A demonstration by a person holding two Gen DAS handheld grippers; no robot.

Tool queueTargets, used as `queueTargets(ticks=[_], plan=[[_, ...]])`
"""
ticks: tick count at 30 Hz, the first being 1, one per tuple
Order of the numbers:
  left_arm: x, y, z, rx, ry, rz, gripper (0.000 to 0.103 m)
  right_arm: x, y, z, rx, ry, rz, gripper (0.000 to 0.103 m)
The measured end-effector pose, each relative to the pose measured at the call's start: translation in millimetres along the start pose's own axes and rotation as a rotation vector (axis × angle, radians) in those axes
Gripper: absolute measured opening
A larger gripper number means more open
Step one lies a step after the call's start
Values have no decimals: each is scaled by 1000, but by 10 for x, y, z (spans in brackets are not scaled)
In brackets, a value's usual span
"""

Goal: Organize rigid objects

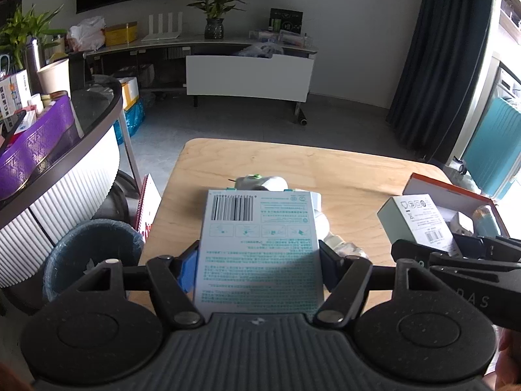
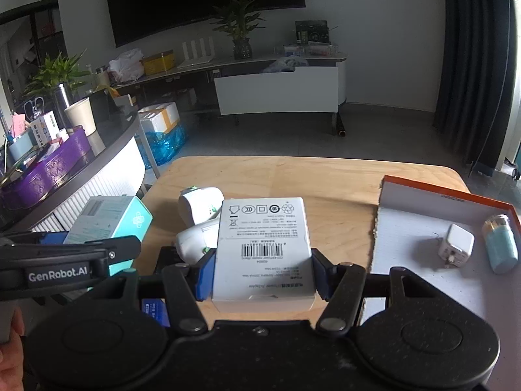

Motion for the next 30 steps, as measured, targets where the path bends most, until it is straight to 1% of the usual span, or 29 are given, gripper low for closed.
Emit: queueTargets(ticks=[17,30], plan=[[31,-49,-289,-58,-45,-6,71,330,-126,-346,-70,-42,-28,71],[24,-107,-485,-92,-67,2,71,407,-148,-514,-100,-66,-40,71]])
Point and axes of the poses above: each gripper's, at about its wrist camera, not at the fingertips, and x roughly against the way its jaws point, z to its left, y to its top, the point moved 5 cm from there along -x, roughly the way its jaws point, and after that the axes turned 4 degrees about -z, right-handed, at the moved point
